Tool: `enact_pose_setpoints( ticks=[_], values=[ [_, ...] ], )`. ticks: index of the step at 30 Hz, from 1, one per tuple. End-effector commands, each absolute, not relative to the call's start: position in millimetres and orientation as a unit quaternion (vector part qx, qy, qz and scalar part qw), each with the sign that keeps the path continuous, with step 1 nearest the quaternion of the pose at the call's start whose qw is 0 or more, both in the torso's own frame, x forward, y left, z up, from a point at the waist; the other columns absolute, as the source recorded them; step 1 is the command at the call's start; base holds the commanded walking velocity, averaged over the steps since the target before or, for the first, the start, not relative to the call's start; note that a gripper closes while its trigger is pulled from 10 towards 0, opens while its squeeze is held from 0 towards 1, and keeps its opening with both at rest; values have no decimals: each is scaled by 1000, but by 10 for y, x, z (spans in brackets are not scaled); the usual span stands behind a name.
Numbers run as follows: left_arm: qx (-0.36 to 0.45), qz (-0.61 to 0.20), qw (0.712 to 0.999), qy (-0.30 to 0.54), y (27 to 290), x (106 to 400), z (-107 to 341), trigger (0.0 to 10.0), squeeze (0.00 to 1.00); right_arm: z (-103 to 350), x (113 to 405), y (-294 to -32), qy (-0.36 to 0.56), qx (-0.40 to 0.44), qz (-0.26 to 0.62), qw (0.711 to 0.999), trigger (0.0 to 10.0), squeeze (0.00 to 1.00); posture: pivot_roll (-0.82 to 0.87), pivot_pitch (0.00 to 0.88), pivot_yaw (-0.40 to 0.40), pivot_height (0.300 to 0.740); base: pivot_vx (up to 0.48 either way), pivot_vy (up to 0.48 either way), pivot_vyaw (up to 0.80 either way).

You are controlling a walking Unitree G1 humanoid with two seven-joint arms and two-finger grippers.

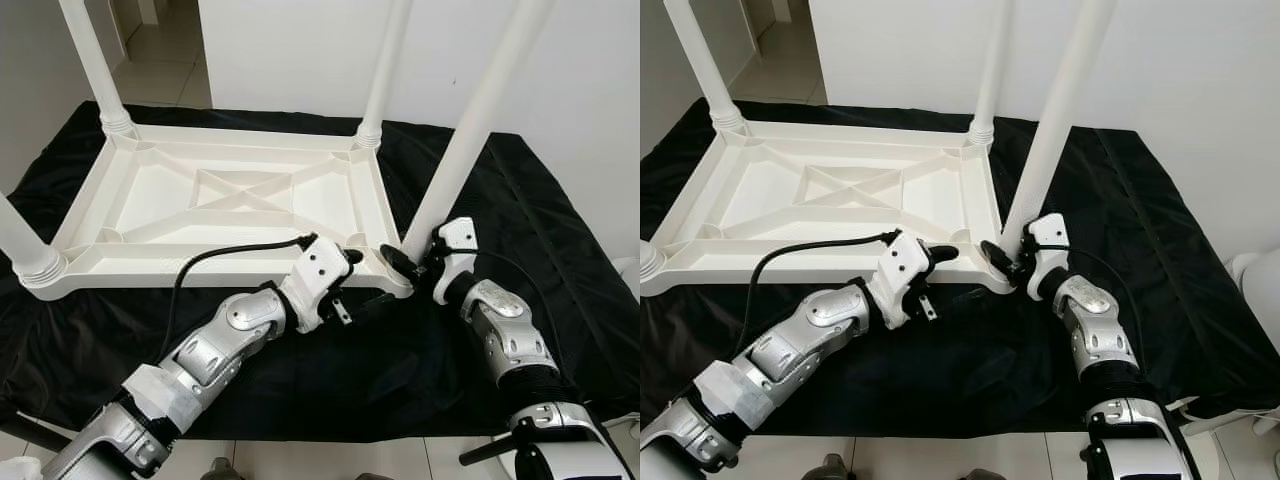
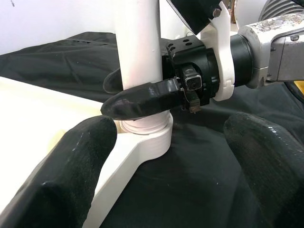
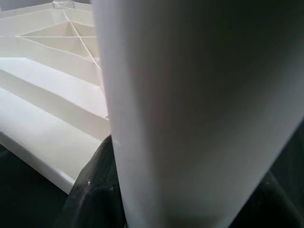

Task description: Building children table

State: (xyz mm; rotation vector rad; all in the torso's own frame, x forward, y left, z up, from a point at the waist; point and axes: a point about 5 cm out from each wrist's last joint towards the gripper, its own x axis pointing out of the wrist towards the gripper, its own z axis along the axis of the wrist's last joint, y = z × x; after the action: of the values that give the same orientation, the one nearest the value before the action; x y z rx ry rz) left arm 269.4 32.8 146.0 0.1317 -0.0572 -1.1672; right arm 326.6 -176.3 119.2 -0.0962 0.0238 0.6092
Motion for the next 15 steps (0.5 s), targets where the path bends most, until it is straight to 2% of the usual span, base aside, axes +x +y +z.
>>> enact_pose_setpoints(
  ticks=[1, 2, 3, 4, 5, 6, 10, 15],
  values=[
    [71, -666, 742, -19, 255, 2529, 1454, 10000, 0, 1021, 3175, -1730, 45, -37, 322, 945, 0, 0, 18, 0, -47, 740, 0, 0, 0],
    [71, -666, 742, -19, 255, 2529, 1454, 10000, 0, 1021, 3175, -1730, 45, -37, 322, 945, 0, 0, 18, 0, -47, 740, 0, 0, 0],
    [71, -666, 742, -19, 252, 2530, 1451, 10000, 0, 1010, 3153, -1746, 43, -28, 306, 951, 5922, 0, 16, 0, -48, 740, 0, 0, 0],
    [71, -666, 742, -19, 252, 2530, 1451, 10000, 0, 1010, 3153, -1746, 43, -28, 306, 951, 5922, 0, 16, 0, -48, 740, 0, 0, 0],
    [71, -666, 743, -19, 251, 2533, 1450, 10000, 0, 1004, 3147, -1766, 42, -26, 284, 958, 10000, 0, 16, 0, -46, 740, 0, 0, 0],
    [71, -666, 743, -19, 251, 2533, 1450, 10000, 0, 1004, 3147, -1766, 42, -26, 284, 958, 10000, 0, 16, 0, -46, 740, 0, 0, 0],
    [71, -664, 744, -19, 255, 2533, 1448, 10000, 0, 1040, 3163, -1768, 39, -6, 192, 981, 10000, 0, 15, 0, -46, 740, 0, 0, 0],
    [71, -664, 744, -18, 258, 2535, 1448, 10000, 0, 1051, 3170, -1744, 42, 5, 152, 987, 10000, 0, 16, 0, -48, 740, 0, 0, 0]
  ],
)
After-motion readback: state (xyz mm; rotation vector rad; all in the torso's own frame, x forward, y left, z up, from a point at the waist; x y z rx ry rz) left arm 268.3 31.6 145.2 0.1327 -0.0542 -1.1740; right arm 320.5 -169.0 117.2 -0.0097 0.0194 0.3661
